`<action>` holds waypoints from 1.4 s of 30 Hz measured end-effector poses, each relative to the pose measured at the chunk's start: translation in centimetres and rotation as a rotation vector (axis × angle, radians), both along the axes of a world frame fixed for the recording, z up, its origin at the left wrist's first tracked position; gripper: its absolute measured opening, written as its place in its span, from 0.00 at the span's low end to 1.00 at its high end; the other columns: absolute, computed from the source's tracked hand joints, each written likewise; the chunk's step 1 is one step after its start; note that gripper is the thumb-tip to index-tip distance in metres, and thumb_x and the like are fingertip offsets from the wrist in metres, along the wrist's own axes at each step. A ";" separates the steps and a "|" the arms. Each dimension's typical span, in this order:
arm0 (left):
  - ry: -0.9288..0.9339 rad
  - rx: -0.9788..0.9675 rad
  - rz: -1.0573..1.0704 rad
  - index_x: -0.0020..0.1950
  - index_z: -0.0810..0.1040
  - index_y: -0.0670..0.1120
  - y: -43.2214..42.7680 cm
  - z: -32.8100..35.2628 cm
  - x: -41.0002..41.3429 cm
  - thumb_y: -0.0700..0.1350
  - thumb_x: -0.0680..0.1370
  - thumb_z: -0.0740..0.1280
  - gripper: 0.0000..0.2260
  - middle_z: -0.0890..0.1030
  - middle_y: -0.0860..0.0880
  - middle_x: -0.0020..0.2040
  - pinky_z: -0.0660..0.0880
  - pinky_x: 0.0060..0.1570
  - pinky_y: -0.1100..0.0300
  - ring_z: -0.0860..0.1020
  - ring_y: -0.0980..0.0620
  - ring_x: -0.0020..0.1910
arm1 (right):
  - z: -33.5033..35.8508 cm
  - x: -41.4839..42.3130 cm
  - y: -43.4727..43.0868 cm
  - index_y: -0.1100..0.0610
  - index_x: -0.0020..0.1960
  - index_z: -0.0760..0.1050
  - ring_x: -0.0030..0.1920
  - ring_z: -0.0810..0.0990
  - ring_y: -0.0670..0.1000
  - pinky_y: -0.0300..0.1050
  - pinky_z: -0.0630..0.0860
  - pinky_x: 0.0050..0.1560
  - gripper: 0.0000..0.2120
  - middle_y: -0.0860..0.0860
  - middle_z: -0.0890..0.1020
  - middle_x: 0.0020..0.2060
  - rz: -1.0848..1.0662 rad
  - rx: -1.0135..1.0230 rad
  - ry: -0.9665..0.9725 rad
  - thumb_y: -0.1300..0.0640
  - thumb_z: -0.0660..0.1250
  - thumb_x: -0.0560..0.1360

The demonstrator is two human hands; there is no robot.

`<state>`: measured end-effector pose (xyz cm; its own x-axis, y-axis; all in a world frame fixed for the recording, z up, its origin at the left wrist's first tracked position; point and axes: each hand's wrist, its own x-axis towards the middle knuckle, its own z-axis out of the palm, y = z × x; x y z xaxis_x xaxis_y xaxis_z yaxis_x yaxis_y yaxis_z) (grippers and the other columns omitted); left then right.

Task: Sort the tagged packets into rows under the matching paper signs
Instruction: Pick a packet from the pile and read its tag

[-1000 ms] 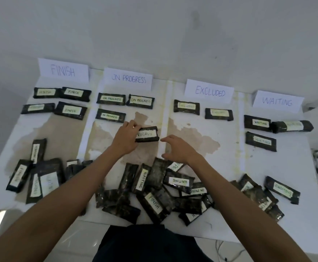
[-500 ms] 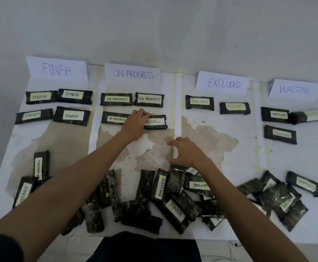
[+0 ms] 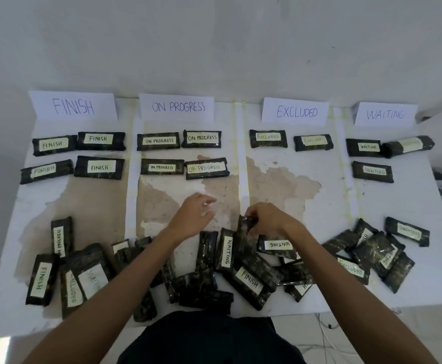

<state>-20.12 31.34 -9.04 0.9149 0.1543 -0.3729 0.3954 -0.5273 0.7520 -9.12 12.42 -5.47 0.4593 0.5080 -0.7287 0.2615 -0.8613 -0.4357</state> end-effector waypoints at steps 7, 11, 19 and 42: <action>0.444 -0.796 0.443 0.60 0.73 0.44 -2.3 4.2 -2.0 0.54 0.81 0.57 0.16 0.80 0.43 0.54 0.80 0.46 0.54 0.81 0.46 0.48 | 5.1 -2.6 -0.1 0.53 0.39 0.78 0.44 0.77 0.45 0.33 0.74 0.45 0.15 0.48 0.76 0.42 -0.167 0.630 -0.267 0.72 0.74 0.63; 0.266 -1.003 0.615 0.62 0.73 0.40 -2.4 4.7 -2.3 0.39 0.79 0.63 0.13 0.79 0.41 0.54 0.80 0.45 0.56 0.80 0.45 0.51 | 4.1 -4.9 -0.1 0.55 0.42 0.79 0.49 0.75 0.45 0.36 0.77 0.47 0.14 0.50 0.75 0.49 -0.067 0.673 -0.348 0.71 0.75 0.64; 0.126 -0.899 0.644 0.63 0.72 0.42 -1.8 4.7 -3.3 0.36 0.78 0.63 0.14 0.79 0.43 0.51 0.81 0.41 0.58 0.79 0.46 0.50 | 4.0 -6.8 -0.1 0.52 0.54 0.75 0.52 0.74 0.44 0.33 0.74 0.51 0.20 0.47 0.72 0.55 -0.016 0.520 -0.245 0.52 0.78 0.65; -0.120 0.267 -0.193 0.71 0.63 0.46 -5.4 4.1 2.4 0.48 0.68 0.74 0.35 0.67 0.47 0.61 0.75 0.55 0.52 0.71 0.48 0.59 | 2.3 -3.0 -2.2 0.62 0.50 0.75 0.32 0.82 0.48 0.39 0.80 0.36 0.04 0.56 0.83 0.41 -1.068 0.582 0.098 0.62 0.65 0.77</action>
<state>-17.73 25.93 -4.99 0.9716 0.0515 -0.2310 0.1864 -0.7679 0.6128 -12.15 10.26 -3.18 0.8015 0.1708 -0.5730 -0.5141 -0.2926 -0.8063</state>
